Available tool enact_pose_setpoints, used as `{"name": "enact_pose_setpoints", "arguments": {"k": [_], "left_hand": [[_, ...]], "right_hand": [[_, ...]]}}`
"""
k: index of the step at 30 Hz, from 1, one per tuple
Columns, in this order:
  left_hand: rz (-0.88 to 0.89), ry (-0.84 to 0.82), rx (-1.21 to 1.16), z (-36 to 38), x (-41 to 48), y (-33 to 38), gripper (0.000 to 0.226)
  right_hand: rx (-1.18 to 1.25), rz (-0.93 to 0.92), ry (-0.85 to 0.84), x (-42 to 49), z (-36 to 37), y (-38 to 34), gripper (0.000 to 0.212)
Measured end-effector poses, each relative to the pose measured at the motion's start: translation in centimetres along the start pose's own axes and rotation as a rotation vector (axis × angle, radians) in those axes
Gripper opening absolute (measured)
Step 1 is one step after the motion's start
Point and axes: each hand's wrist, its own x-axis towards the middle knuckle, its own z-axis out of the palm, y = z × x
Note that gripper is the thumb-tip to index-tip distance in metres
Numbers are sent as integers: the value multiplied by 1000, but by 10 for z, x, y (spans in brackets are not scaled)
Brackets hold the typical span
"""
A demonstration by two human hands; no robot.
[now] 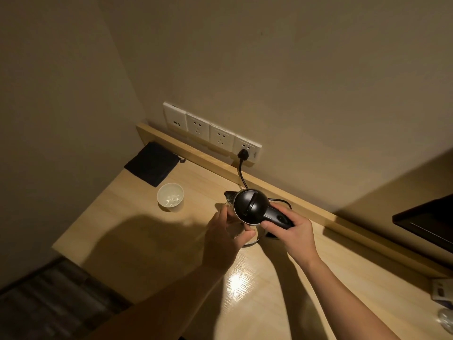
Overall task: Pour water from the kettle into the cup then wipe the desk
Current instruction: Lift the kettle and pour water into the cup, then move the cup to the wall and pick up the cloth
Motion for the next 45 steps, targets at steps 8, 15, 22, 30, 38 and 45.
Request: {"name": "enact_pose_setpoints", "arguments": {"k": [8, 15, 22, 30, 38, 45], "left_hand": [[82, -44, 66, -35, 3, -5, 64], [250, -131, 348, -148, 31, -30, 99], [337, -303, 581, -224, 97, -74, 91], [261, -525, 555, -220, 156, -126, 83], [169, -576, 595, -208, 167, -139, 68], [190, -569, 573, -205, 175, -129, 68]], "right_hand": [[-398, -94, 178, -11, 2, -35, 71], [-403, -347, -87, -25, 81, -98, 51], [-546, -79, -276, 24, 188, -86, 72], [-480, 240, -225, 62, 249, -64, 83], [-470, 225, -142, 64, 265, -65, 67], [-465, 233, -124, 73, 261, -71, 67]]}}
